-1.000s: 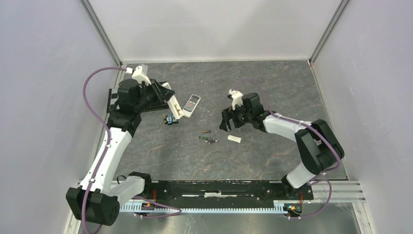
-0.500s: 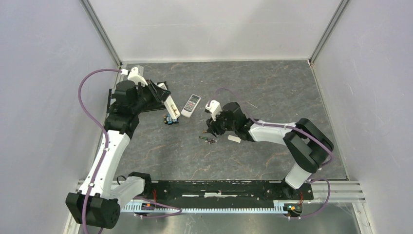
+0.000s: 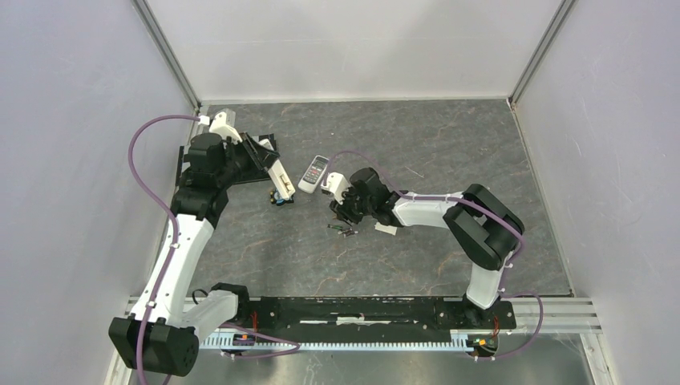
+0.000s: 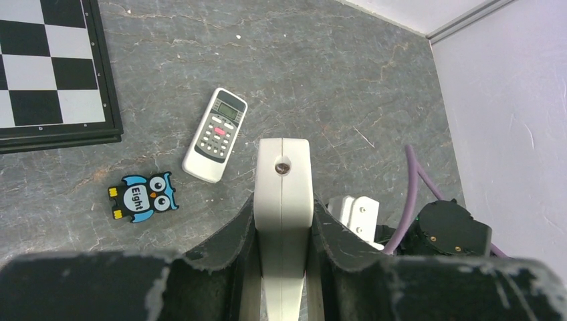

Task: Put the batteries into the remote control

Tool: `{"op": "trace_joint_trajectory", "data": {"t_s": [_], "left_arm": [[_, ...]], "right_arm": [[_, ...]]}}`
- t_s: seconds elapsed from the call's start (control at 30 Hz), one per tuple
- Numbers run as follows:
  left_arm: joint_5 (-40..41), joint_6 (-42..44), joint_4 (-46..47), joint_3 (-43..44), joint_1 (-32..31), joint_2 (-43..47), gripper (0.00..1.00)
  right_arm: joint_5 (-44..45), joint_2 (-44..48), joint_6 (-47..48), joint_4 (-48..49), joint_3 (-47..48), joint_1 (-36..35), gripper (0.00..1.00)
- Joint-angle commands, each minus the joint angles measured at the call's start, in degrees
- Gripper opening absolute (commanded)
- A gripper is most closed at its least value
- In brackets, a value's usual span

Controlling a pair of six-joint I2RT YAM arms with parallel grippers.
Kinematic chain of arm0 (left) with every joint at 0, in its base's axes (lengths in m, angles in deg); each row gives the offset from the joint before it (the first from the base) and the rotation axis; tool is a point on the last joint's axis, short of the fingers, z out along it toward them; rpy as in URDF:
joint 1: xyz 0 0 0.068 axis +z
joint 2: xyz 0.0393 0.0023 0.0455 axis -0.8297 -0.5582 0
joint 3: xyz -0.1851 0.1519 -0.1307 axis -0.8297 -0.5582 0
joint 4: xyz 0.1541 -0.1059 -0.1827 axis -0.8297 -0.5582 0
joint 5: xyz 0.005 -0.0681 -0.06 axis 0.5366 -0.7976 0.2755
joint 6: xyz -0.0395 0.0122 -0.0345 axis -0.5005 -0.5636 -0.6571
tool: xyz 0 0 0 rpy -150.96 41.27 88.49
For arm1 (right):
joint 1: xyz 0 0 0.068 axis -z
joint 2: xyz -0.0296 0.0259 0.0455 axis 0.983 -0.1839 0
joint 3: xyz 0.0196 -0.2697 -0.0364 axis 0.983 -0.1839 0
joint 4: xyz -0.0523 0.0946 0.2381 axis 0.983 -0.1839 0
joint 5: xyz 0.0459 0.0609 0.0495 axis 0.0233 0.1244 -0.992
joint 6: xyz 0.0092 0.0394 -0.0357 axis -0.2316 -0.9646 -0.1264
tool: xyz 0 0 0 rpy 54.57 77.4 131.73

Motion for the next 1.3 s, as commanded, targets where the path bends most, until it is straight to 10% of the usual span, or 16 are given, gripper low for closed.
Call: {"op": "trace_joint_trajectory", "data": {"t_s": [0.0, 0.53, 1.27], "left_arm": [[-0.4, 3.0, 1.4, 1.6, 0.5, 0.6, 0.02], [-1.6, 2.4, 3.0, 0.8, 0.9, 0.3, 0.02], [-18.8, -13.5, 29.3, -8.9, -2.9, -7.0, 0.02]], "right_arm": [[-0.2, -2.1, 3.9, -3.2, 3.3, -0.9, 0.44], [9.4, -3.0, 0.4, -2.8, 3.5, -1.6, 0.04], [10.4, 23.3, -24.2, 0.6, -4.0, 0.3, 0.01]]}}
